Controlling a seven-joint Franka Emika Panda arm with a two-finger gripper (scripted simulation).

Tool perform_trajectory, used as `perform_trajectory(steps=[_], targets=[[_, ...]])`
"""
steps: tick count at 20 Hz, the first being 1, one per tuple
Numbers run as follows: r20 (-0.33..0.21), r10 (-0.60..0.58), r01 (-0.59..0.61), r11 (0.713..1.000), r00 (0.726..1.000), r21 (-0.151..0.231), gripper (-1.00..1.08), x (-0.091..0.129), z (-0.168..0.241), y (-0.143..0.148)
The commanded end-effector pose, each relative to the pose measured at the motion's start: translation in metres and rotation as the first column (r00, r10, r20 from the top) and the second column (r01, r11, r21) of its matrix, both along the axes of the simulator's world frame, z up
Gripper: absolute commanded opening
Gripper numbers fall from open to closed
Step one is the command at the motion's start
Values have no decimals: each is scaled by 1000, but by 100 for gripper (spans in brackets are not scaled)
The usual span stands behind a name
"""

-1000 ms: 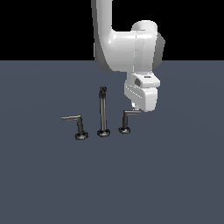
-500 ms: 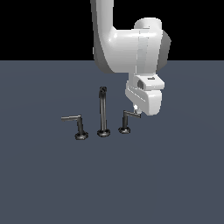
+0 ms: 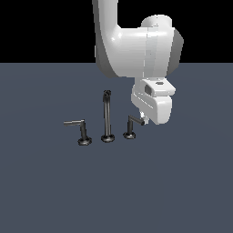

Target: Turn on the faucet by rotating a designated handle.

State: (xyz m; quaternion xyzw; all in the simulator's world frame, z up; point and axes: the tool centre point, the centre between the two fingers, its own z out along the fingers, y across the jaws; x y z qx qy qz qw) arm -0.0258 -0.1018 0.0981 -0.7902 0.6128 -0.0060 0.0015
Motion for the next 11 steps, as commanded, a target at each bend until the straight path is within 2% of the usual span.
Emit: perform_trajectory(steps=[1, 11], targets=[[-5, 3, -3, 1000, 1000, 2, -100, -7, 0, 8], [-11, -1, 1, 1000, 1000, 5, -100, -32, 0, 30]])
